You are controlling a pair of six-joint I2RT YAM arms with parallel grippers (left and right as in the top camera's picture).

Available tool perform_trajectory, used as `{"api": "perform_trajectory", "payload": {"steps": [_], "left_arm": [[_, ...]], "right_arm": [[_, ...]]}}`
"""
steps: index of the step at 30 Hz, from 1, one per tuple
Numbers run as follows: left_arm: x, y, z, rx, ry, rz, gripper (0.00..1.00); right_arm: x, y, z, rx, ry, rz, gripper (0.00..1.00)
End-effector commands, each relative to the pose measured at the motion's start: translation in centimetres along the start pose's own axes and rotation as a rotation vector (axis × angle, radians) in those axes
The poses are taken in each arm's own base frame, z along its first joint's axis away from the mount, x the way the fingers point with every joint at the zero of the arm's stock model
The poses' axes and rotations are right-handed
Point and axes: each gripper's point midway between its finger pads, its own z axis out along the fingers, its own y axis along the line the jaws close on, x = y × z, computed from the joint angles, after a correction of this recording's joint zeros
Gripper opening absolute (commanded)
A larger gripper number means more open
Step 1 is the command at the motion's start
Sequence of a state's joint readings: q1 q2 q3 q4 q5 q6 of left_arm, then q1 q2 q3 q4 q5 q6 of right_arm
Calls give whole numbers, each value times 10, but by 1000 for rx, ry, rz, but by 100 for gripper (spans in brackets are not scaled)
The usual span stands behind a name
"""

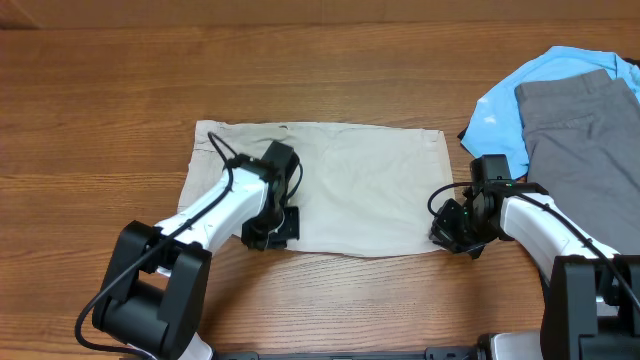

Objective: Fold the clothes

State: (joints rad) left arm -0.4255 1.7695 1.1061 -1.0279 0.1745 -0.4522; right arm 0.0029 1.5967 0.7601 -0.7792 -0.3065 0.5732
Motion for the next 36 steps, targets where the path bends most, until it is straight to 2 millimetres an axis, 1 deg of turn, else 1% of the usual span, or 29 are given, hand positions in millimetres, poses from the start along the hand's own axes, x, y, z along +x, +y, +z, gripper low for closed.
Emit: {"api": "perform_trajectory", "payload": {"steps": [1,3,5,6,7,8,9,10,11,12,13,18,20,23,26,28,31,36], "left_arm": [[-24,-12,-40,6,-84,68,4],[-30,-13,-63,5,-98,71,5],[-38,-3,-85,-23,-128,44,12],[-43,4,-94,-36,-145,24,19],[-48,11,-103,-43,-158,1,30],[-52,19,-110,-40,-169,-26,38],[-56,27,-116,-34,-176,-56,44],[-59,35,-120,-23,-180,-86,53],[-63,47,-123,-19,-186,-121,67],[-66,58,-124,-16,-189,-149,75],[-69,67,-126,-13,-194,-168,78],[-88,117,-129,11,-253,-235,83],[-93,132,-130,12,-274,-242,85],[-98,150,-131,13,-298,-272,83],[-102,158,-128,12,-311,-266,79],[-104,159,-121,14,-311,-258,79],[-106,161,-106,13,-308,-259,78],[-111,164,-71,13,-296,-261,79]], "right_arm": [[-11,-25,1,111,-58,24,20],[-10,-25,1,111,-58,20,22],[-10,-25,0,112,-57,21,23],[-10,-25,1,113,-56,21,23],[-10,-26,0,113,-55,22,23],[-10,-26,0,113,-55,22,23],[-10,-26,0,113,-55,21,23],[-10,-26,0,113,-55,22,23],[-10,-26,0,113,-55,22,23],[-10,-25,0,113,-55,21,22],[-10,-25,0,113,-55,21,23],[-10,-25,1,112,-57,21,23],[-10,-25,1,111,-58,21,23],[-10,-25,1,111,-58,21,23],[-11,-25,1,111,-58,21,23],[-11,-25,1,110,-59,21,23],[-11,-25,1,111,-58,21,24],[-11,-25,1,111,-58,20,24]]}}
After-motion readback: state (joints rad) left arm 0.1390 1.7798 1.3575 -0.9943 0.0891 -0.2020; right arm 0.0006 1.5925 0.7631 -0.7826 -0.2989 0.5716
